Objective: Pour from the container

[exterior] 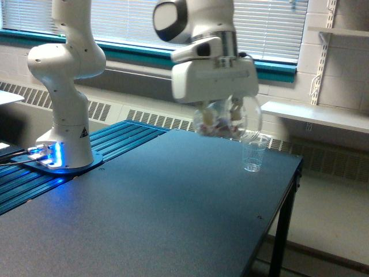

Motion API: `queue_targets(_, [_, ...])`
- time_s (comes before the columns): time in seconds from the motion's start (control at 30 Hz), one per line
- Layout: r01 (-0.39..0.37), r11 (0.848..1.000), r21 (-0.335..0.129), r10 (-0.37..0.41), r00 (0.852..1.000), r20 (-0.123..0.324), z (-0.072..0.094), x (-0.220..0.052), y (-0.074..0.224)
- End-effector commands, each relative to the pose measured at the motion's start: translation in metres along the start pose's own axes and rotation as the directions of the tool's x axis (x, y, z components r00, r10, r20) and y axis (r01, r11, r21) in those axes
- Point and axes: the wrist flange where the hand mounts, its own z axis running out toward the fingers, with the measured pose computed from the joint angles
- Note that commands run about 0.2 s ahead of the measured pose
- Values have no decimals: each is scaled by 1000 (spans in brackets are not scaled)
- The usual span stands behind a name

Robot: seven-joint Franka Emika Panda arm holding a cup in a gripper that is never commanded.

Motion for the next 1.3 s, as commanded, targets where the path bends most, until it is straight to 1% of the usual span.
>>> queue_targets(0.03, [24,999,48,-27,997,75,-21,-93,-44])
queue_targets(0.1, [23,998,55,-28,995,95,-24,-110,-47])
queue_targets(0.23, [45,997,65,-53,992,116,-30,-149,-51])
queue_targets(0.3, [69,995,66,-76,990,120,-32,-171,-50])
queue_targets(0.43, [92,994,64,-101,985,142,-32,-210,-46])
queue_targets(0.7, [145,988,47,-151,974,169,-27,-275,-36])
queue_targets(0.77, [166,985,38,-170,971,169,-26,-289,-34])
queue_targets(0.83, [176,984,40,-180,968,174,-25,-305,-33])
queue_targets(1.03, [170,984,44,-176,964,199,-26,-338,-33])
queue_targets(1.13, [176,984,39,-180,961,211,-26,-356,-33])
queue_targets(1.3, [156,987,30,-158,956,248,-26,-384,-34])
